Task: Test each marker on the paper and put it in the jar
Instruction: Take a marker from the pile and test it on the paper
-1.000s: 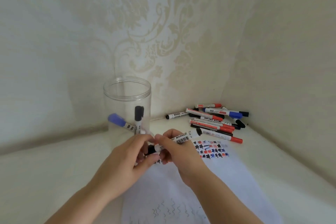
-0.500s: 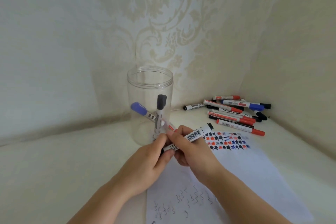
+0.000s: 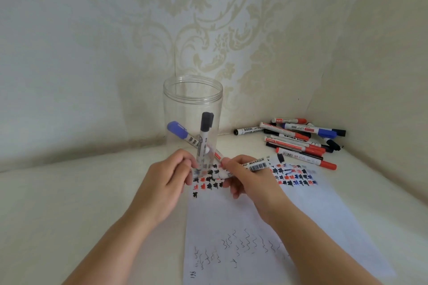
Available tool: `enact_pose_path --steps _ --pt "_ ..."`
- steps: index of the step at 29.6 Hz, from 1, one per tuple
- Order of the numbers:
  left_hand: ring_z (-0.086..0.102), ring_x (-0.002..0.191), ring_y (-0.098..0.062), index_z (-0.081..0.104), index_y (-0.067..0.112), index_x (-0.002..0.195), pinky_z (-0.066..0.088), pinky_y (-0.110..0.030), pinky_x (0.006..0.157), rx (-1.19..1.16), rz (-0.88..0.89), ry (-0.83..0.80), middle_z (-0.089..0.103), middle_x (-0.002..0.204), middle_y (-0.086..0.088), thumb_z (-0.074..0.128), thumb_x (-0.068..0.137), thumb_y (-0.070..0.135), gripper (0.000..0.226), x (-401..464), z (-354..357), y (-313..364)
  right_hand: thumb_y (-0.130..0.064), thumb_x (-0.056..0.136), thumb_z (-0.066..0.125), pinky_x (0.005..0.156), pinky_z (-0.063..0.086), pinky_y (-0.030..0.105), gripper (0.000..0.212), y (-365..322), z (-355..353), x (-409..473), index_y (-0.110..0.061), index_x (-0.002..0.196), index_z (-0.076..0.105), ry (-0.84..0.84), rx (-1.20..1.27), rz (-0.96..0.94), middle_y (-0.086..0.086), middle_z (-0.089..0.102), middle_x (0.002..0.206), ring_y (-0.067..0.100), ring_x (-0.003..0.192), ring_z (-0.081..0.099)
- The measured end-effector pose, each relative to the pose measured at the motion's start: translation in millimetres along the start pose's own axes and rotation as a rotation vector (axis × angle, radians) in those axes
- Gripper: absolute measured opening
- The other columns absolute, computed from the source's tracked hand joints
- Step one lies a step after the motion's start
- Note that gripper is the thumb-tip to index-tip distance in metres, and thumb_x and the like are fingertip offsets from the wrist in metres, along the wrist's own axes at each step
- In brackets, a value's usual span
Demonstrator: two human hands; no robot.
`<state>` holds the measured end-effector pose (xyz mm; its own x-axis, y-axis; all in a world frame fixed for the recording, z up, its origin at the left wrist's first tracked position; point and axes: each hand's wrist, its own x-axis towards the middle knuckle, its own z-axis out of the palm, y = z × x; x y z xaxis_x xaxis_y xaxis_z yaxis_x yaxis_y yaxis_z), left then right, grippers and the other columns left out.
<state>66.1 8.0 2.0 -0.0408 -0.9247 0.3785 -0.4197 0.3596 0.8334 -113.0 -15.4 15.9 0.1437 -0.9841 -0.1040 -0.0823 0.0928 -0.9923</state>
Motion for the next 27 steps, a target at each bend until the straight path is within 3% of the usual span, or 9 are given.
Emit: enact_pose_path --steps 3,7,10,14,18,21,25,27 --pt "0.044 0.051 -0.014 0.053 0.029 0.074 0.039 -0.034 0.055 0.018 -0.031 0.019 0.058 0.061 0.007 0.037 0.085 0.018 0.022 2 -1 0 -0.01 0.08 0.067 0.047 0.043 0.02 0.005 4 5 5 -0.008 0.079 0.063 -0.017 -0.088 0.033 0.003 0.061 0.058 0.01 0.045 0.049" --pt "0.044 0.057 -0.009 0.053 0.029 0.076 0.038 -0.027 0.058 -0.019 -0.076 -0.015 0.057 0.065 0.007 0.034 0.075 0.021 0.021 1 -3 0 -0.009 0.074 0.064 0.043 0.032 0.014 0.018 13 17 9 -0.011 0.065 0.048 0.047 -0.177 -0.058 -0.001 0.051 0.051 0.004 0.039 0.039" --pt "0.044 0.059 -0.006 0.052 0.03 0.081 0.037 -0.026 0.061 0.001 -0.132 -0.09 0.058 0.071 0.008 0.037 0.079 0.017 0.02 3 -3 -2 -0.013 0.076 0.06 0.048 0.033 0.02 0.022 20 21 8 -0.014 0.062 0.044 0.078 -0.23 -0.14 0.003 0.047 0.049 0.014 0.047 0.04" --pt "0.046 0.056 -0.002 0.049 0.03 0.089 0.036 -0.014 0.053 0.157 -0.124 -0.129 0.06 0.081 0.01 0.041 0.085 0.004 0.028 3 -2 -6 -0.011 0.077 0.059 0.045 0.032 0.018 0.021 26 22 9 -0.013 0.062 0.044 0.07 -0.233 -0.178 0.008 0.05 0.054 0.015 0.049 0.041" --pt "0.053 0.063 -0.007 0.049 0.035 0.087 0.041 -0.018 0.057 0.189 -0.134 -0.154 0.064 0.078 0.017 0.046 0.084 0.004 0.032 2 -6 -6 -0.016 0.079 0.061 0.045 0.034 0.012 0.02 27 25 9 -0.01 0.064 0.049 0.044 -0.231 -0.187 0.003 0.054 0.051 0.006 0.044 0.045" --pt "0.057 0.067 -0.011 0.05 0.035 0.085 0.046 -0.027 0.065 0.21 -0.143 -0.169 0.065 0.076 0.017 0.046 0.082 0.004 0.032 2 -7 -4 -0.015 0.079 0.061 0.045 0.033 0.013 0.023 27 25 9 0.001 0.069 0.048 0.038 -0.239 -0.194 0.008 0.051 0.055 0.007 0.044 0.041" --pt "0.058 0.064 -0.008 0.05 0.035 0.083 0.043 -0.018 0.058 0.233 -0.157 -0.176 0.067 0.076 0.012 0.046 0.082 0.004 0.031 2 -7 -1 -0.013 0.077 0.06 0.043 0.03 0.015 0.02 26 23 10 -0.007 0.065 0.046 0.052 -0.244 -0.196 0.012 0.048 0.057 0.01 0.045 0.037" --pt "0.058 0.064 -0.01 0.05 0.035 0.083 0.04 -0.017 0.054 0.254 -0.162 -0.183 0.068 0.076 0.011 0.046 0.082 0.005 0.031 1 -7 -1 -0.011 0.078 0.06 0.042 0.032 0.012 0.021 26 24 9 0.001 0.067 0.046 0.028 -0.245 -0.191 0.013 0.049 0.057 0.007 0.042 0.038"
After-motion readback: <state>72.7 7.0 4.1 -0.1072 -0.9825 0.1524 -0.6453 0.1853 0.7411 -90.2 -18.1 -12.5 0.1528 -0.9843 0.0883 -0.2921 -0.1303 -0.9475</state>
